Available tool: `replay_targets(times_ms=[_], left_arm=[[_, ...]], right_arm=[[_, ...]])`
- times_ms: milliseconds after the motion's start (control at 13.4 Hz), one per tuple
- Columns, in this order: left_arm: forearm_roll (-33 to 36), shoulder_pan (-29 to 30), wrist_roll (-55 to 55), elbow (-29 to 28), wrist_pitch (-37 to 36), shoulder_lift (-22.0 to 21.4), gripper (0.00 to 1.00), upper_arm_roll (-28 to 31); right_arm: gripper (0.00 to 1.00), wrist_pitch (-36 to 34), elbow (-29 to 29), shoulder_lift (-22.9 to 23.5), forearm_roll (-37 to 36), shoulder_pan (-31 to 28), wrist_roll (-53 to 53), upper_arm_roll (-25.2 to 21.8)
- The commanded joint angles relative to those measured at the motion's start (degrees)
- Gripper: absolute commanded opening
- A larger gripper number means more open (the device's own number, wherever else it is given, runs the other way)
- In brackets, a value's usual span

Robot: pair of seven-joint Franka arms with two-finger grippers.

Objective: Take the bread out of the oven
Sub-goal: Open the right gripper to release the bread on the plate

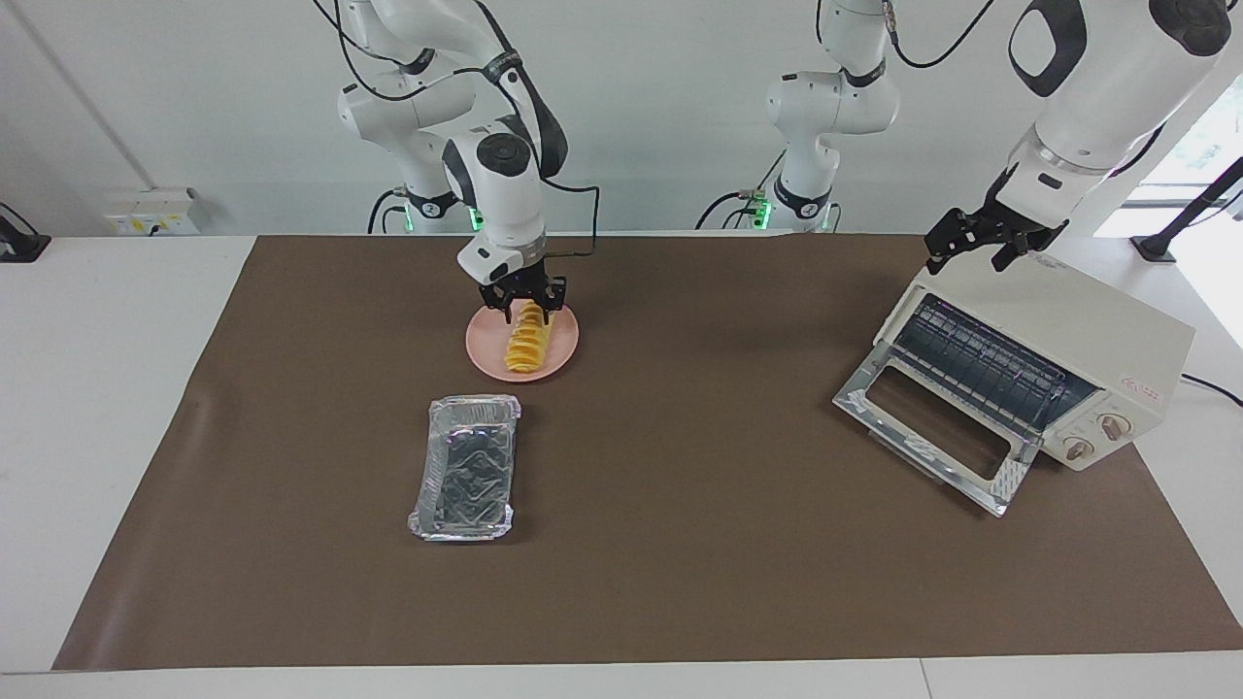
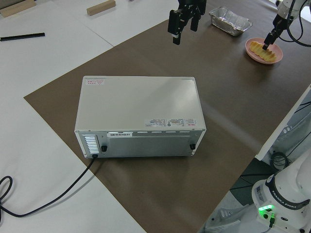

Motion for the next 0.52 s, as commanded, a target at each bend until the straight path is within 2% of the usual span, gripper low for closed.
replay_targets(times_ms=[0, 223, 446], left_arm=[[1.0, 0.4, 0.1, 0.3, -0.6, -0.3, 1.0, -0.2], [1.0, 0.4, 0.1, 0.3, -0.6, -0.3, 1.0, -0.2], [1.0, 0.4, 0.1, 0.3, -0.6, -0.3, 1.0, -0.2]], right_arm=[[1.0, -10.8, 11.0, 0.5, 0.3, -3.0, -3.2, -0.5], [1.0, -17.6, 19.6, 0.0, 0.6, -11.9, -18.7, -0.5], [1.0, -28.7, 29.0, 0.3, 6.0, -19.6, -32.3, -0.8]])
